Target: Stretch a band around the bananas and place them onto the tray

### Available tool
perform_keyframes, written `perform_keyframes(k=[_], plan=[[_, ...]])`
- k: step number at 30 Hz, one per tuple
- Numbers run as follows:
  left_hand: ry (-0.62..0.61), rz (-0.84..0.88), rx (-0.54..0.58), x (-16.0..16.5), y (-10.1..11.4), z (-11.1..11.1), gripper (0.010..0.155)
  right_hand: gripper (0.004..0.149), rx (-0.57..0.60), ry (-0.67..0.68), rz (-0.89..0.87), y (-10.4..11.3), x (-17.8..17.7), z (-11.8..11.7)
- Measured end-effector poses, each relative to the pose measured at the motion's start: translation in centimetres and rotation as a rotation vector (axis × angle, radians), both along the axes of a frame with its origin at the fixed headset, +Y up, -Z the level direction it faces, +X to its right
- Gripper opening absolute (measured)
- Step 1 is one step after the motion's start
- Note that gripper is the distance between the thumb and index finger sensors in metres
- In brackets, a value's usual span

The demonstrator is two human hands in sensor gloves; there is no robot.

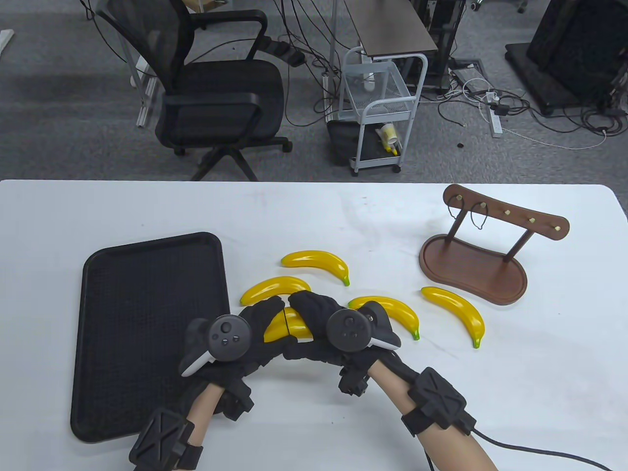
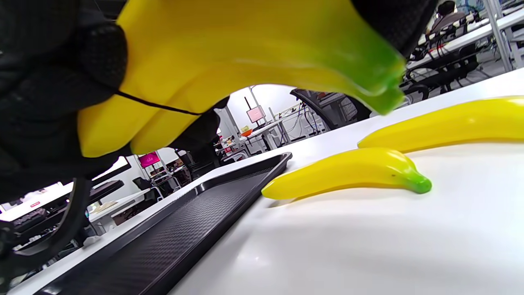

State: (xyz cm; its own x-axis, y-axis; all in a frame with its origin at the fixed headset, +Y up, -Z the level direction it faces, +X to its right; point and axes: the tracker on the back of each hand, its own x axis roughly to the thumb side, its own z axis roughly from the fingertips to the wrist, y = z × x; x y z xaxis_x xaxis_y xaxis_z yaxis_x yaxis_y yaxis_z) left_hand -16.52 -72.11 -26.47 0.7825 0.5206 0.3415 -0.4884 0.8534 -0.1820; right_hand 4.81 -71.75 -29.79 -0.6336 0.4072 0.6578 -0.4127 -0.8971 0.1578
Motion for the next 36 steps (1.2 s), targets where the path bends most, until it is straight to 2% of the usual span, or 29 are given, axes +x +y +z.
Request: perform_keyframes(k=[17,23,31,36], plan=[[-0.038,0.064,-0.013,-0.7,0.0,-0.3,0.087,0.083,-0.072,0.066,-0.131,0.3,1.2,-0.9],[-0.022,0.078,-0.019,-1.1,0.0,-0.4,0.086,0.082,-0.076,0.057,-0.139,0.2,1.4,-1.0],[0.015,0.137,-0.070,-1.8,-0.4,-0.7,0.085,0.084,0.018,0.025,-0.093,0.3,1.1,-0.7],[0.049,0.204,-0.146,-2.2,-0.7,-1.0,0.085,0.080,0.102,-0.014,-0.078,0.7,1.1,-0.5]])
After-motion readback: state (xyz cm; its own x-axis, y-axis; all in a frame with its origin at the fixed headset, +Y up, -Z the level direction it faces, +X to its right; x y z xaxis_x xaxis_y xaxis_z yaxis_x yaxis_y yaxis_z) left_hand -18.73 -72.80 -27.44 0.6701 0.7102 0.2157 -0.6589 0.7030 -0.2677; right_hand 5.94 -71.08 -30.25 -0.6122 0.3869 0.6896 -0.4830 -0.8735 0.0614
